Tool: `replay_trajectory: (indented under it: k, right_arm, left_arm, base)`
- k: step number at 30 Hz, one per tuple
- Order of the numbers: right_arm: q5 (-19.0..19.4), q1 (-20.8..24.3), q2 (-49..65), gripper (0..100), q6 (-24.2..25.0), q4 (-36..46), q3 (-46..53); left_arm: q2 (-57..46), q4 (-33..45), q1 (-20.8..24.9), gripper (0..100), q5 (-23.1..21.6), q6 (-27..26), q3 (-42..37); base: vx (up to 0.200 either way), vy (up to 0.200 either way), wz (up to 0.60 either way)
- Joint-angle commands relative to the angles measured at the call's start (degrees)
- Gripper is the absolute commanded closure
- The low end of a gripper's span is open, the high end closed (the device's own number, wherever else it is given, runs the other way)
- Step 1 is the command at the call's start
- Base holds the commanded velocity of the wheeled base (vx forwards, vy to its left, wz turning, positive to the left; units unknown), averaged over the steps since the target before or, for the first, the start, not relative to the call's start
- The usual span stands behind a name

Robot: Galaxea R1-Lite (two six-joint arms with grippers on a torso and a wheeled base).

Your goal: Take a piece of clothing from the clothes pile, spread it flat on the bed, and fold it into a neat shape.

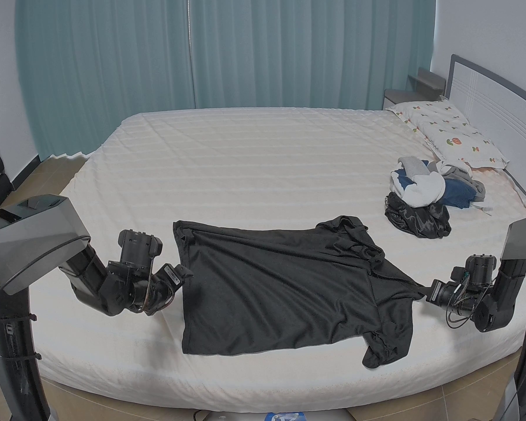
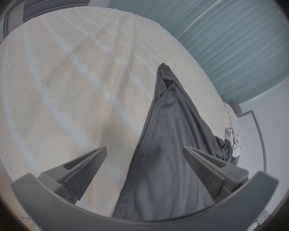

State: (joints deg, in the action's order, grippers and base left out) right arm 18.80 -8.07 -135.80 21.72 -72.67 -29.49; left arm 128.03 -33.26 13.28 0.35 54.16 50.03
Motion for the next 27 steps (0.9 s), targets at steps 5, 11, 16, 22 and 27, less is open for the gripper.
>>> replay_trajectory:
  k: [5,11,16,22,27]
  right_arm:
    - [2.38,-4.23,6.34,0,0.69,-0.37,5.85]
    - [3.09,-2.21,12.14,0,4.56,-0.46,12.61]
    - [2.82,0.51,13.37,0,6.58,-2.65,19.91]
    - [2.91,1.3,12.23,0,8.25,-7.05,25.18]
    - [3.0,1.48,10.3,0,7.81,-8.45,27.29]
  left_arm:
    - [-6.21,-4.71,6.5,0,0.35,-0.02,-13.73]
    - [-6.65,-6.65,8.61,0,0.35,0.42,-17.69]
    - [-5.86,-6.73,12.65,0,2.55,1.03,-19.0]
    - [-3.57,-7.53,14.41,0,5.97,0.77,-17.51]
    - [-2.61,-8.32,14.41,0,5.97,0.86,-17.33]
  base:
    - [0.0,0.0,0.0]
    - [0.0,0.0,0.0]
    - [0.0,0.0,0.0]
    - [0.0,0.0,0.0]
    - [0.0,0.0,0.0]
